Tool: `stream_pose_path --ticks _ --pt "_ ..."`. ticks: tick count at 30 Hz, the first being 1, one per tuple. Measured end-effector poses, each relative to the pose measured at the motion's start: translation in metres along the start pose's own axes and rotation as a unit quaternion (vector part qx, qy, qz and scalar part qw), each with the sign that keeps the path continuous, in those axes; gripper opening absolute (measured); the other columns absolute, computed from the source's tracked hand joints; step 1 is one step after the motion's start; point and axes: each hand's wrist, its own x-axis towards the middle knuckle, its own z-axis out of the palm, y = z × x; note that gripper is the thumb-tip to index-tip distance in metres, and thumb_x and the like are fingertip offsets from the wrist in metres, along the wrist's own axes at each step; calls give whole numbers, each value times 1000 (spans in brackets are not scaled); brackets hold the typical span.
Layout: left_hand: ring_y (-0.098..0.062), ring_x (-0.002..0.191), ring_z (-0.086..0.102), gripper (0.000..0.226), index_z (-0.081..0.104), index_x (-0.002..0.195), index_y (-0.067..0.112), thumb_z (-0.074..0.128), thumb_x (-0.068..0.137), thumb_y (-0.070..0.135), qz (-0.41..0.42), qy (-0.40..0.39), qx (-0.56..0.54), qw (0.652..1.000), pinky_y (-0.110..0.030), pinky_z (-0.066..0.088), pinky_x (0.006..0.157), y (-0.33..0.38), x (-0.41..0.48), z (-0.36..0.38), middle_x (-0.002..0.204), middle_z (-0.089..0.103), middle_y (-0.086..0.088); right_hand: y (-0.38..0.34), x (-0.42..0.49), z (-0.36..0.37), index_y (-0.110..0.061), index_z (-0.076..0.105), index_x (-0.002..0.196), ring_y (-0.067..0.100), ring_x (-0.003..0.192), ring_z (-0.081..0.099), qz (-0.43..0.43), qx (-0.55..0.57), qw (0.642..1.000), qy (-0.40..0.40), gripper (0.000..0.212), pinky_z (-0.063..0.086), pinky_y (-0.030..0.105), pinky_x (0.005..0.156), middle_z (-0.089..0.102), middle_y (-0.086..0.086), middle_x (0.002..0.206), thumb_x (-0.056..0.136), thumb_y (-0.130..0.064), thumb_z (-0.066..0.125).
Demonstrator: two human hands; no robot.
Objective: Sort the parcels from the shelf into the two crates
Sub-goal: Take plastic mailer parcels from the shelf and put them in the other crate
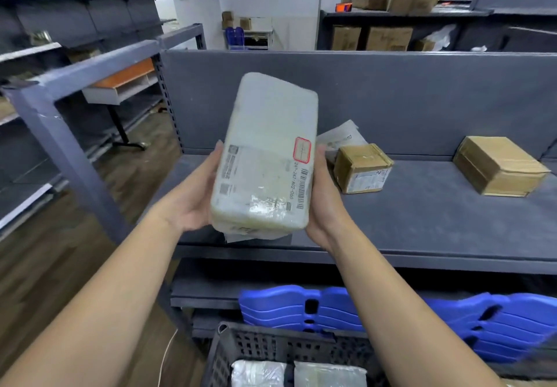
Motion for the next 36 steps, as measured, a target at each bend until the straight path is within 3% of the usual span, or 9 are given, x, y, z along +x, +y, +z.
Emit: stream_pose_path --ticks 3,6,8,11,14,16,21,25,36 --pt "-9 48 69 86 74 45 24 26 113 42 47 26 -52 997 -20 53 43 -10 -3 22 57 71 3 -4 -6 4 -28 60 143 20 131 63 7 -42 999 -23 68 45 55 115 68 -1 138 102 -72 28" --pt "-5 41 63 70 68 38 24 45 104 23 96 22 -96 991 -17 49 40 -34 3 24 48 63 8 -2 -12 6 -28 52 150 16 136 58 -30 -98 993 -54 59 43 54 116 63 -5 145 106 -64 35" --pt "-4 49 65 23 73 46 24 82 66 30 110 -31 -130 985 -16 52 48 -46 8 17 54 66 9 3 -17 3 -39 40 157 10 145 47 -42 -123 987 -99 55 37 51 120 52 -12 155 106 -60 34" --pt "-12 52 61 66 67 59 17 106 5 18 62 29 -208 976 -16 51 45 -67 23 -2 60 60 2 15 -26 -3 -44 43 154 9 142 50 -47 -102 987 -116 50 39 50 119 55 -15 151 106 -56 36" --pt "-24 78 62 14 59 89 18 71 87 25 49 126 -248 959 -28 61 59 -80 36 -6 89 64 -5 28 -35 4 -37 55 144 12 134 59 -87 -48 995 -10 68 50 43 110 64 -9 143 87 -74 58" --pt "-30 89 63 24 64 97 20 45 101 36 68 157 -307 936 -38 60 73 -79 45 6 96 69 -7 38 -37 11 -33 46 151 19 136 57 -80 2 995 58 112 45 53 115 60 -3 148 58 -88 74" --pt "-34 117 70 89 70 127 25 18 91 87 162 145 -344 914 -47 52 105 -53 38 54 126 74 -10 55 -37 27 -52 26 156 27 141 53 -110 45 993 13 130 42 65 113 51 -5 156 44 -81 86" --pt "-37 130 61 86 61 143 23 21 95 83 179 157 -308 921 -55 42 116 -58 41 55 138 67 -13 47 -34 28 -49 25 157 30 142 51 -100 58 993 -22 128 49 61 105 51 -3 156 50 -76 89" --pt "-45 133 56 101 60 145 29 18 81 97 116 91 -146 978 -82 39 100 -12 -6 -32 147 60 -14 8 -22 -37 -29 38 156 35 131 60 -109 -19 993 -51 104 57 55 87 58 7 150 64 -41 83"
